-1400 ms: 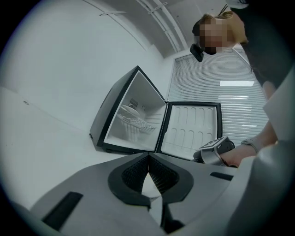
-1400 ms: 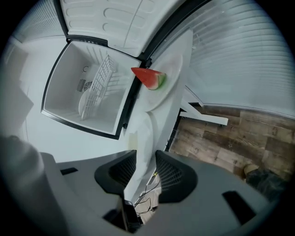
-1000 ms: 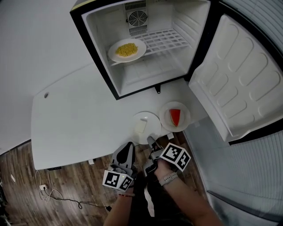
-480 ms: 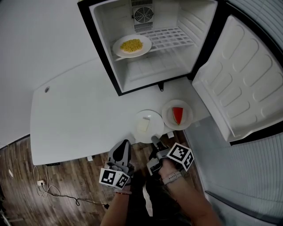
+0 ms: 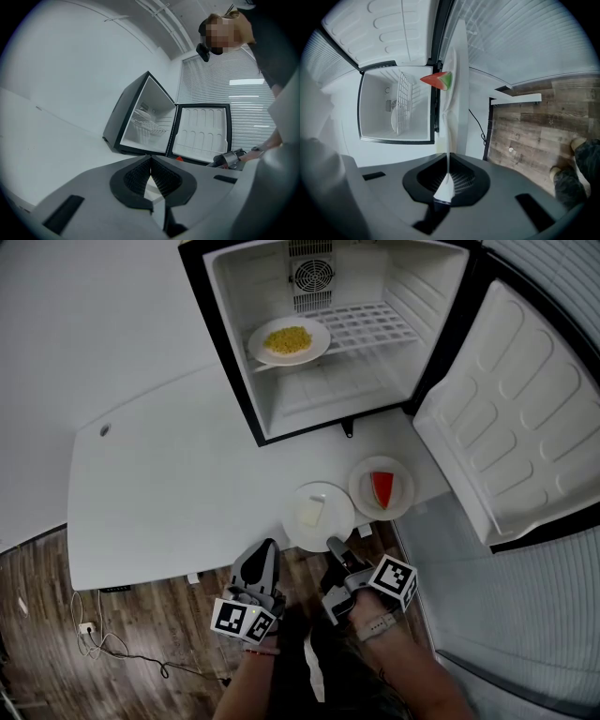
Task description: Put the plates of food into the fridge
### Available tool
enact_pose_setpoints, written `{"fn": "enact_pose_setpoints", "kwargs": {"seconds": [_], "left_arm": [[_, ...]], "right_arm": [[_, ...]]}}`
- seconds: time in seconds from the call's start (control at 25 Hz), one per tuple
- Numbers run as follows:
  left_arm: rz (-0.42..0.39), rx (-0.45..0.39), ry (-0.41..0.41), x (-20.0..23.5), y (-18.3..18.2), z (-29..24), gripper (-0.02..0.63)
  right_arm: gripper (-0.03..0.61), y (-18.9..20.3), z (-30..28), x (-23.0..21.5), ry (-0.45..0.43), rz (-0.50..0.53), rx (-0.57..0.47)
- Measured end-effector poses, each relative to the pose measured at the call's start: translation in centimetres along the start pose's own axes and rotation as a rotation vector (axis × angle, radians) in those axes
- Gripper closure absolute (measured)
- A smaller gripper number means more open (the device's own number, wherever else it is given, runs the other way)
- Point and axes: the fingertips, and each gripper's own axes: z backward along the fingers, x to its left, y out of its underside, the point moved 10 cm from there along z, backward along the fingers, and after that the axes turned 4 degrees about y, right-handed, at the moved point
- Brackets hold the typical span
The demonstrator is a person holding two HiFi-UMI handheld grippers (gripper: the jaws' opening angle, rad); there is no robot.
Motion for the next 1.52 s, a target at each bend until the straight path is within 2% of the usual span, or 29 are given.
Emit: {"fn": "enact_pose_setpoints", "kwargs": {"seconds": [0.24,0.84,1.16,1.52], "left_arm": [[-0.008,-0.015,0.0,0.2,-0.9,-0.5,0.607],[-0.053,-0.06,0.002,0.2,-5.2,-3.4,0.607],[-0.07,-0.084,0.002,3.6,-7.6,-6.5,0.607],[-0.062,-0.075,0.015,8.5,-8.3,-11.3,0.607]], "right_arm": [[0.563,0.1,0.0,1.5,-0.045,0.022,0.03],[0.562,-2.3,0.0,7.0,-0.077,0.038,-0.006],[0.562,-4.1,-4.0,9.6,-0.085,0.052,-0.037],[0.562,-8.0,-9.2,11.5,-0.076,0.029,-0.134]]}}
